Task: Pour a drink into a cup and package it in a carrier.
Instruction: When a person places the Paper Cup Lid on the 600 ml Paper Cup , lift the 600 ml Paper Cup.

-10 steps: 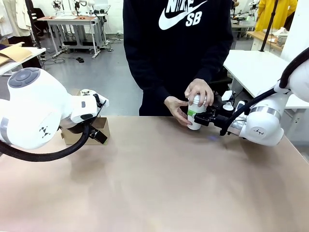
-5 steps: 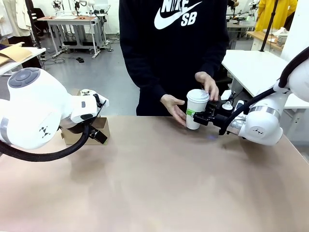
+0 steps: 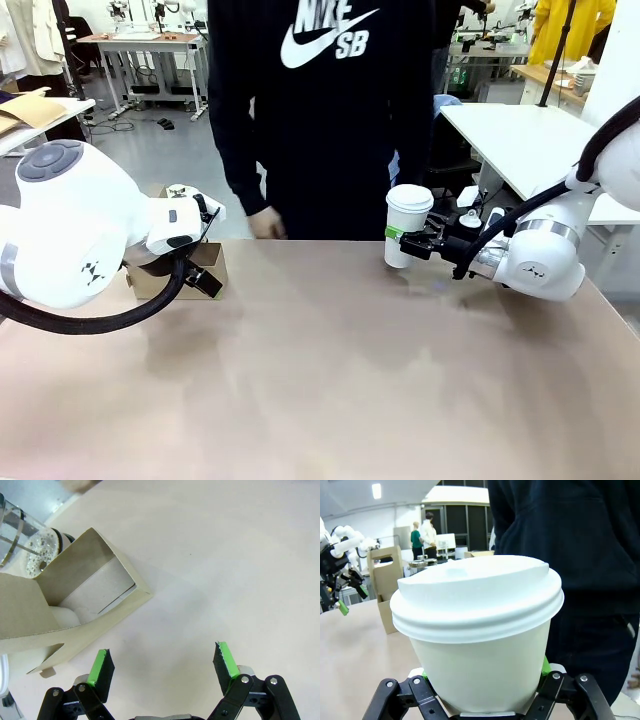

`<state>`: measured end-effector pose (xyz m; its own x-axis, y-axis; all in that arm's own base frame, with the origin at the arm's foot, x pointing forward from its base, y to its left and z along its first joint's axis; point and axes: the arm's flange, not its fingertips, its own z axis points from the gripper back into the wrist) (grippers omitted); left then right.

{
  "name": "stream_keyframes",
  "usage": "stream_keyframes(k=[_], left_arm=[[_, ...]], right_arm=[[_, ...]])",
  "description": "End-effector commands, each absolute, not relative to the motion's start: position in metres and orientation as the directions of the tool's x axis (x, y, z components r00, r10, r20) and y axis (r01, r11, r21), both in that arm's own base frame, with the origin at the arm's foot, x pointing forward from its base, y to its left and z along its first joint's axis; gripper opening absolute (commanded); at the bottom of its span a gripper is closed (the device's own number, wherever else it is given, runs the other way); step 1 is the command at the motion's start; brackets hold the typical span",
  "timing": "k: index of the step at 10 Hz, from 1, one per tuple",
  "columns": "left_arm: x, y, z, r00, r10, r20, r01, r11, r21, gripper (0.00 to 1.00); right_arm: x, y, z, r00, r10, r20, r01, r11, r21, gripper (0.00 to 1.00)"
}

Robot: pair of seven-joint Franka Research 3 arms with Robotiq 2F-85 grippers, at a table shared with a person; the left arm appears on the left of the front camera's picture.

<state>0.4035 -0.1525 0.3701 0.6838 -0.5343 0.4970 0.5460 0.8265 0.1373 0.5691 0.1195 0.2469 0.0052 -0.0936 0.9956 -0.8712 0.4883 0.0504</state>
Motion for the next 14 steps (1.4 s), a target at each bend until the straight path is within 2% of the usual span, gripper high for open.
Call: stream_keyframes(k=[1,7,10,12,14], left_arm=[[0.404,-0.152,0.37,0.684,-0.533,0.498,0.546,0.827,0.135,1.0],[0.404,-0.152,0.37,0.684,-0.533,0.498,0.546,0.827,0.135,1.0],[0.404,-0.152,0.37,0.684,-0.533,0.498,0.546,0.827,0.135,1.0],[0.404,-0.152,0.37,0.684,-0.533,0.498,0.546,0.827,0.135,1.0],[0.404,-0.152,0.37,0.684,-0.533,0.498,0.546,0.827,0.135,1.0]], right_arm=[[0.57,0.122,0.253,-0.004,-0.11,0.994,-0.866,0.498,0.052,0.81],[0.569,0.119,0.247,0.005,-0.094,0.996,-0.871,0.488,0.05,0.81],[0.56,0.11,0.324,0.006,-0.103,0.995,-0.91,0.413,0.048,0.81],[0.542,0.102,0.401,0.089,-0.123,0.988,-0.911,0.391,0.13,0.81],[0.522,0.098,0.45,0.115,-0.107,0.988,-0.911,0.386,0.148,0.81]])
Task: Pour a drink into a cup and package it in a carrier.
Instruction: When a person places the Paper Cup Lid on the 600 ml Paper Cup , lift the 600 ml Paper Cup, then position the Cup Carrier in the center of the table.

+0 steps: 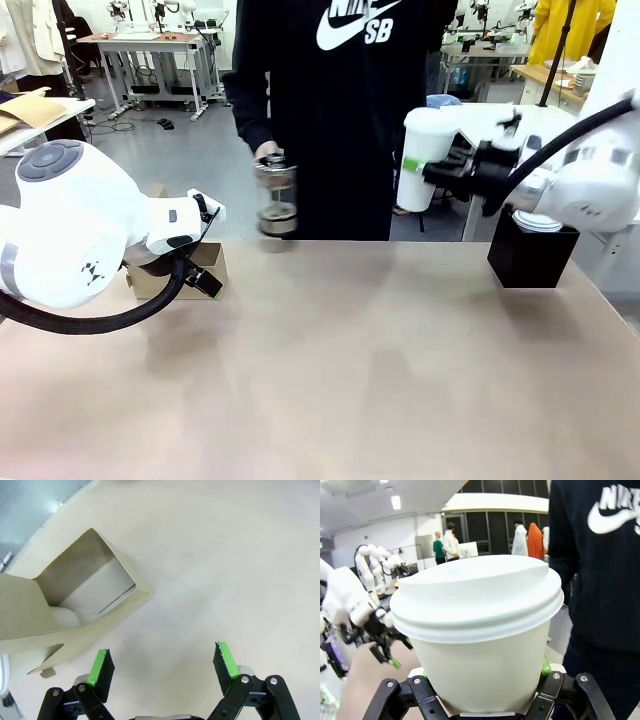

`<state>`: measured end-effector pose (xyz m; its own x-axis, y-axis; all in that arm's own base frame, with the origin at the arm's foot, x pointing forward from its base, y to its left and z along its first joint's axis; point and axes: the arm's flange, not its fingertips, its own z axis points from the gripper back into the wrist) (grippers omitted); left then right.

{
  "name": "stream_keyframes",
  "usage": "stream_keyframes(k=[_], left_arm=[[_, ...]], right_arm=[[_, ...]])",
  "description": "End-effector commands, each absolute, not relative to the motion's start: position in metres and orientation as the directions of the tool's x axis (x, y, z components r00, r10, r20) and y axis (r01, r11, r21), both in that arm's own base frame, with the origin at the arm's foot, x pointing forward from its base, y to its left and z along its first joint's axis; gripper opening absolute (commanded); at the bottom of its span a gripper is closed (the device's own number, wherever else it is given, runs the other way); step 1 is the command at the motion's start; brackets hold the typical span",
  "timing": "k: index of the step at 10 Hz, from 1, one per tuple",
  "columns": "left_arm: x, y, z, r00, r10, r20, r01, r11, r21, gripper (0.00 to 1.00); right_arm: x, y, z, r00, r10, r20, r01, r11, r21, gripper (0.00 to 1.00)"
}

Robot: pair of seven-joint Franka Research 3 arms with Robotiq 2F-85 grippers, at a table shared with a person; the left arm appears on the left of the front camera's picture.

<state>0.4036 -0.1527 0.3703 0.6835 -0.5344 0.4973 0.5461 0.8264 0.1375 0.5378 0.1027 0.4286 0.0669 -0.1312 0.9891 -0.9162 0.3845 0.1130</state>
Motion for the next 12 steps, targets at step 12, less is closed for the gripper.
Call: stream_keyframes(k=[12], left_arm=[[0.404,-0.152,0.37,0.684,-0.533,0.498,0.546,0.827,0.135,1.0]], right_arm=[[0.498,0.103,0.508,0.062,-0.045,0.997,-0.908,0.413,0.075,0.81]])
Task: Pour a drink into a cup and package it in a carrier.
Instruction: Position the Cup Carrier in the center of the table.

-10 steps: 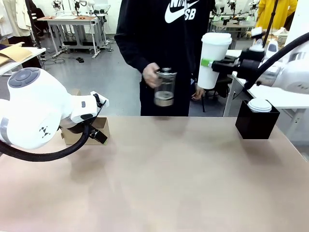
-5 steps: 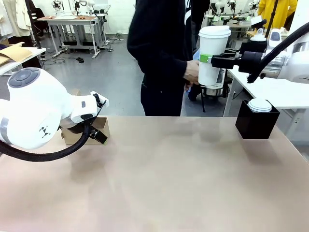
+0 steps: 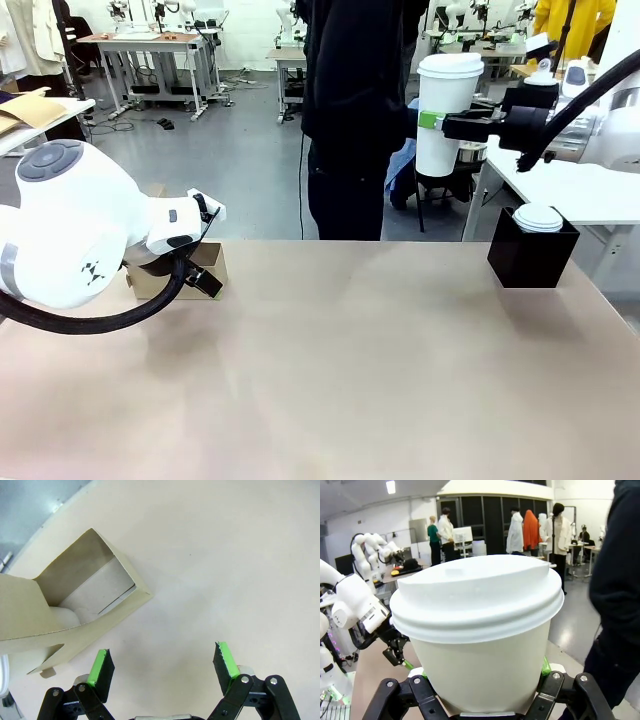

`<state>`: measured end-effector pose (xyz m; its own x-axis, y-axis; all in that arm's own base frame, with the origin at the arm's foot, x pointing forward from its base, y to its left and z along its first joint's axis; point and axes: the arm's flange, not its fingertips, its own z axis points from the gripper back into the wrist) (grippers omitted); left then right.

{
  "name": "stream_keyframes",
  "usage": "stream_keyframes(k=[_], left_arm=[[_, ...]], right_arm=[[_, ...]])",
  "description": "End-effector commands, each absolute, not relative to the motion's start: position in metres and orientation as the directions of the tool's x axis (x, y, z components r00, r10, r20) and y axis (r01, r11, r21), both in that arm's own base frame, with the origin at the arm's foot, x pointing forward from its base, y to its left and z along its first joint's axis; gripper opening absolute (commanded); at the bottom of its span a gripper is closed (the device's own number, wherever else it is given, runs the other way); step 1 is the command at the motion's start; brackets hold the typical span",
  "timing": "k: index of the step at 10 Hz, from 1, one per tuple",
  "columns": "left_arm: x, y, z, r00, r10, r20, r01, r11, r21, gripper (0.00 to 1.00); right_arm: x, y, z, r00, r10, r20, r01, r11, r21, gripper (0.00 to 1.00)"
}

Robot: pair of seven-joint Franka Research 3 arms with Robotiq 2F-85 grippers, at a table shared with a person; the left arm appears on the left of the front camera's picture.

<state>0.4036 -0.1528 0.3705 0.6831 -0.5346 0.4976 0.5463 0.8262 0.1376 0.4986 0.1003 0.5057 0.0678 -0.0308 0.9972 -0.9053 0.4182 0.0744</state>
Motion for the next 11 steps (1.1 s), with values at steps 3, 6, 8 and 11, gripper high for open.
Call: stream_keyframes(k=[3,6,8,11], left_arm=[[0.404,-0.152,0.37,0.684,-0.533,0.498,0.546,0.827,0.135,1.0],[0.395,-0.149,0.41,0.701,-0.523,0.485,0.526,0.838,0.144,1.0],[0.387,-0.156,0.457,0.723,-0.488,0.489,0.506,0.856,0.104,1.0],[0.386,-0.152,0.546,0.794,-0.371,0.481,0.404,0.914,0.039,1.0]], right_arm=[[0.498,0.103,0.508,0.062,-0.045,0.997,-0.908,0.413,0.075,0.81],[0.498,0.103,0.508,0.062,-0.045,0.997,-0.908,0.413,0.075,0.81],[0.498,0.103,0.508,0.062,-0.045,0.997,-0.908,0.413,0.075,0.81],[0.498,0.103,0.508,0.062,-0.045,0.997,-0.908,0.413,0.075,0.81]])
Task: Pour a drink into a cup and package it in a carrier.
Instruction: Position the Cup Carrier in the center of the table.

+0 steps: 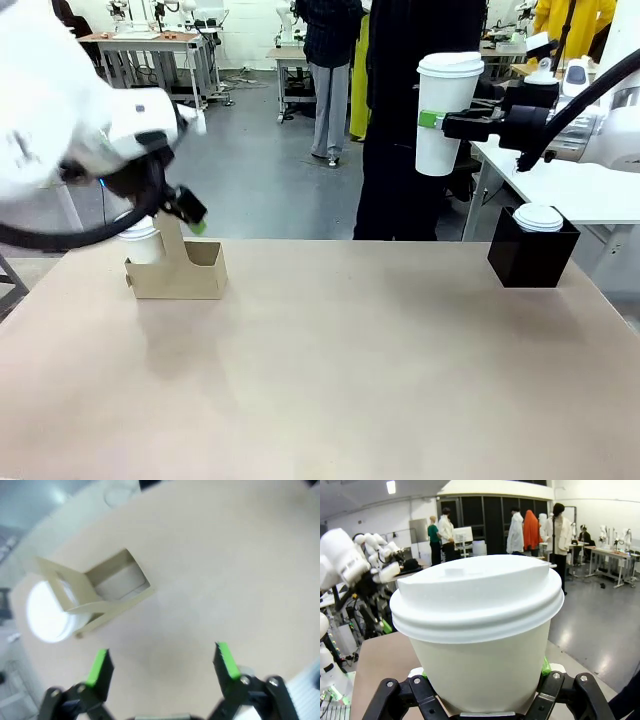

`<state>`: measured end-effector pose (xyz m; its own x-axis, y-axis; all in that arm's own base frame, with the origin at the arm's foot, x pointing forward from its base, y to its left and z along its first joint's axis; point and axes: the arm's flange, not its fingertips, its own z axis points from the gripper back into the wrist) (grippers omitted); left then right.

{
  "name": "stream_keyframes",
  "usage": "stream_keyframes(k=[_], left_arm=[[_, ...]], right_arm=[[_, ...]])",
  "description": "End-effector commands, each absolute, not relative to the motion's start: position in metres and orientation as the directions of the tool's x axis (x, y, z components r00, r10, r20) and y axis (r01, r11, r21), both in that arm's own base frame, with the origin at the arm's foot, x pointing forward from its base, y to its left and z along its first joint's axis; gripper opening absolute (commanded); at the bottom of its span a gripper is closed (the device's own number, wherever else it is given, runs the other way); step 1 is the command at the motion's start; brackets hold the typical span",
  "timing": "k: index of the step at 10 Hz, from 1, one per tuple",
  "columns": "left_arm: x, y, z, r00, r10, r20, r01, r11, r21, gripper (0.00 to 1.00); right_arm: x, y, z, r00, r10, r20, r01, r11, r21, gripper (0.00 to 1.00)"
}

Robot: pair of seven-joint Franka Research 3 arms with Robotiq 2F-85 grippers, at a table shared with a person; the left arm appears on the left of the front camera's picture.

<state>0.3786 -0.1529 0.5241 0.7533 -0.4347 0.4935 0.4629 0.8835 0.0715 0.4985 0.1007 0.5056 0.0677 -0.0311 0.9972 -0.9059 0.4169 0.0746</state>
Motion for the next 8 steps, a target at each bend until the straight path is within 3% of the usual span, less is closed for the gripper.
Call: stream_keyframes(k=[1,4,8], left_arm=[[0.395,-0.147,0.567,0.816,-0.326,0.478,0.361,0.932,0.02,1.0],[0.447,-0.126,0.589,0.881,-0.202,0.428,0.231,0.973,-0.017,1.0],[0.504,-0.116,0.555,0.928,-0.108,0.356,0.127,0.991,-0.031,1.0]], right_arm=[[0.498,0.103,0.508,0.062,-0.045,0.997,-0.908,0.413,0.075,0.81],[0.498,0.103,0.508,0.062,-0.045,0.997,-0.908,0.413,0.075,0.81],[0.498,0.103,0.508,0.062,-0.045,0.997,-0.908,0.413,0.075,0.81]])
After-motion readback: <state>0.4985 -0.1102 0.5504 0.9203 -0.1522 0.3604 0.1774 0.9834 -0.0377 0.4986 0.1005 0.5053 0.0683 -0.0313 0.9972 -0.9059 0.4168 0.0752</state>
